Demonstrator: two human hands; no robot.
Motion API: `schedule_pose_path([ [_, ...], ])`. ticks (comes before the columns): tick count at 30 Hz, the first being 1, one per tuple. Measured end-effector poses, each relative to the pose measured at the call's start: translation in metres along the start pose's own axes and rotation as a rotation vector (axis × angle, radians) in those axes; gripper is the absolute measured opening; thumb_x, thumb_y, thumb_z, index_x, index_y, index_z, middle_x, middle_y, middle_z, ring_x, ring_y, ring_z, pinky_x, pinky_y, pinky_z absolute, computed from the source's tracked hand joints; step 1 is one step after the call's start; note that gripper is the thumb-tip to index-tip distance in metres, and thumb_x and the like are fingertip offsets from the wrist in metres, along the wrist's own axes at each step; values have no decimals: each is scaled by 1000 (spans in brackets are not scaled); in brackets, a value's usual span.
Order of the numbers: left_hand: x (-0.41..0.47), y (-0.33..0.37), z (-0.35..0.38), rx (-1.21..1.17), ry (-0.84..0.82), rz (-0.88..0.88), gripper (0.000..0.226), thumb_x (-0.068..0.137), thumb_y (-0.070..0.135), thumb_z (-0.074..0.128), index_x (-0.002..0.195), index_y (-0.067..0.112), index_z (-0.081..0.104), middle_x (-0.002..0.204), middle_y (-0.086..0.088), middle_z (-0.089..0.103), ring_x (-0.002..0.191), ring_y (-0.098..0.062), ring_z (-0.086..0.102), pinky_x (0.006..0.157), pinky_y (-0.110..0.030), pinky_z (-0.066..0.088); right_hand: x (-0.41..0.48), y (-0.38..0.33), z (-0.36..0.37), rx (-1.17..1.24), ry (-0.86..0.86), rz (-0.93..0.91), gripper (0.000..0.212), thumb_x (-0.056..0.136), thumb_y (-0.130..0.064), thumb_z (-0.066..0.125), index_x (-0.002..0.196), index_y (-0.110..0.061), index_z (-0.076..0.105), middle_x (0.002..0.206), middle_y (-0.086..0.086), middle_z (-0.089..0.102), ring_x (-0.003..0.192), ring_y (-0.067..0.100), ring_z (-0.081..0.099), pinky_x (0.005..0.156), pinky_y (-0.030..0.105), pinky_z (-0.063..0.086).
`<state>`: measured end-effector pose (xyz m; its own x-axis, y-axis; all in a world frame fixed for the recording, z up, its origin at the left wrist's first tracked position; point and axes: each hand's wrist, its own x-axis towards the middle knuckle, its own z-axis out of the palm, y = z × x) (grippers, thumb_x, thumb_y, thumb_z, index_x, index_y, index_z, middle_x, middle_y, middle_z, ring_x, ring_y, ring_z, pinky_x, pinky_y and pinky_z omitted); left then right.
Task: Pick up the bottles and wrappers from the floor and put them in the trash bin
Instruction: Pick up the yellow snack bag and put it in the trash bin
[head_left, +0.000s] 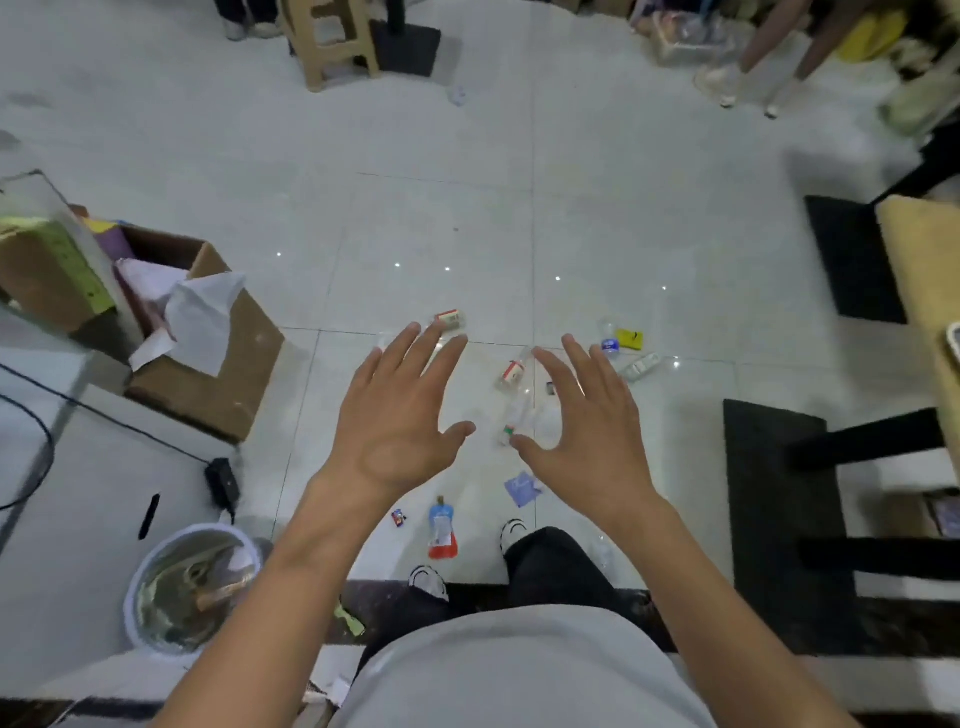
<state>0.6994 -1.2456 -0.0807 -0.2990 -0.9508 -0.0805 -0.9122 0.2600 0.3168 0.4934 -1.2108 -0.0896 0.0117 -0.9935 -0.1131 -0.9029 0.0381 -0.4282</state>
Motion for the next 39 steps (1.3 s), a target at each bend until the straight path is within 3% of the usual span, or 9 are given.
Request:
schedule_pose_path([
  [8,46,79,9,36,-51,328,89,87,56,65,158,33,17,167,7,12,154,-18,8,122,-41,20,-41,60,-55,-26,178,330,84,88,-50,69,155,-41,20,169,-12,-2,155,15,-8,122,37,-4],
  [16,103,167,10,58,-57,507,89,85,53,68,158,32,21,167,5,15,154,-19,11,121,-42,22,-54,125,-97,10,265,435,86,86,-52,71,155,-41,21,167,-13,-3,155,14,-9,122,37,-3],
  [31,162,291,41,109,-71,457,90,85,53,68,158,34,19,167,7,14,153,-18,12,119,-43,28,-19,248,-166,65,235,342,85,86,-47,71,155,-41,22,168,-12,-5,155,16,-11,126,43,7],
  [39,206,317,47,94,-66,420,88,85,52,68,157,35,19,167,9,12,153,-17,11,115,-45,30,18,285,-182,194,353,298,79,84,-33,77,150,-40,33,165,-13,16,153,13,8,121,40,22],
])
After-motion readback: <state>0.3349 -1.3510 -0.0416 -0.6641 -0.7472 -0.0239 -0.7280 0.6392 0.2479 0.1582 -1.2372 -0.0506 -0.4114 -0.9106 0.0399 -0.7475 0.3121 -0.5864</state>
